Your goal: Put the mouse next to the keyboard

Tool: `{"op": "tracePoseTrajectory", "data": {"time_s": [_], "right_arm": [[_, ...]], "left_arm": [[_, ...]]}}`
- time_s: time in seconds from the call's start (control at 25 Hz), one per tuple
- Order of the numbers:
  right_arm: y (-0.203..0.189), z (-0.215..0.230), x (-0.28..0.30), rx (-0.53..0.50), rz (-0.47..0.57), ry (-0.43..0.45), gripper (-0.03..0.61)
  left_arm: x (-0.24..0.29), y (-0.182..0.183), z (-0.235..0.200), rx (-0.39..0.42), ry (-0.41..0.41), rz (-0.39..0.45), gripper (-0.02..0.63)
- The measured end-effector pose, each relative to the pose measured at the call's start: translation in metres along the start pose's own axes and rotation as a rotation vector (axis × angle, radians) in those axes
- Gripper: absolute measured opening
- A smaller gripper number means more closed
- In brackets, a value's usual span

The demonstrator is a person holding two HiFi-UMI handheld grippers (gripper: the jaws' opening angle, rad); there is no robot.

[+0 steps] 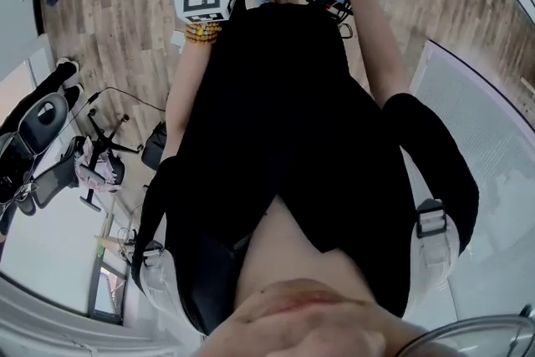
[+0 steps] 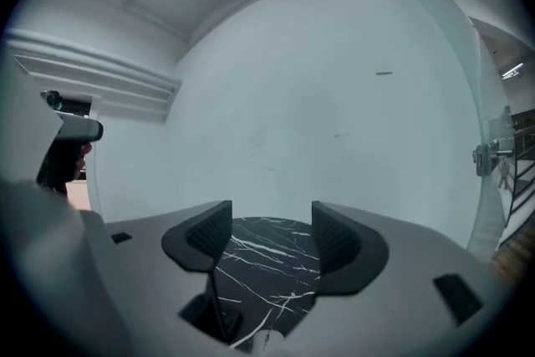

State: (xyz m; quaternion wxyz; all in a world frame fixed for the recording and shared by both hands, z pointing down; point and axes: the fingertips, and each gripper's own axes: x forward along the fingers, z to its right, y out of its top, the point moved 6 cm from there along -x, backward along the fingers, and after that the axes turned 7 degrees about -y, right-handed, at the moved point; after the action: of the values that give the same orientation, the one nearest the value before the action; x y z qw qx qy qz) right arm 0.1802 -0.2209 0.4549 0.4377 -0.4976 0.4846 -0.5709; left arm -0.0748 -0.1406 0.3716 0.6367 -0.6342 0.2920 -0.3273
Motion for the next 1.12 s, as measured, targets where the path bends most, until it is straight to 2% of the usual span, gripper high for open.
{"op": "tracePoseTrajectory", "data": {"time_s": [0.24, 0.4, 0.56, 0.8, 0.96, 1.12], "right_arm": [[0.044, -0.016, -0.027, 0.009, 0.115, 0.066, 0.305], [0.065, -0.028, -0.046, -0.038, 0.176, 0.105, 0.305], [0.08, -0.03, -0.074, -0.048, 0.237, 0.13, 0.305], [0.09, -0.029, -0.091, -0.056, 0.261, 0.129, 0.305], [0.092, -0.027, -0.101, -0.061, 0.257, 0.127, 0.305], [0.093, -0.026, -0.107, -0.074, 0.26, 0.12, 0.305]], "left_arm": [[0.001, 0.013, 0.005, 0.025, 0.001, 0.034, 0.032], [0.002, 0.018, 0.008, 0.029, -0.005, 0.049, 0.032], [0.006, 0.029, 0.03, 0.088, -0.02, 0.083, 0.032], [0.007, 0.042, 0.044, 0.102, -0.042, 0.114, 0.032], [0.008, 0.046, 0.052, 0.168, -0.042, 0.127, 0.032], [0.009, 0.048, 0.061, 0.162, -0.06, 0.136, 0.032]]}}
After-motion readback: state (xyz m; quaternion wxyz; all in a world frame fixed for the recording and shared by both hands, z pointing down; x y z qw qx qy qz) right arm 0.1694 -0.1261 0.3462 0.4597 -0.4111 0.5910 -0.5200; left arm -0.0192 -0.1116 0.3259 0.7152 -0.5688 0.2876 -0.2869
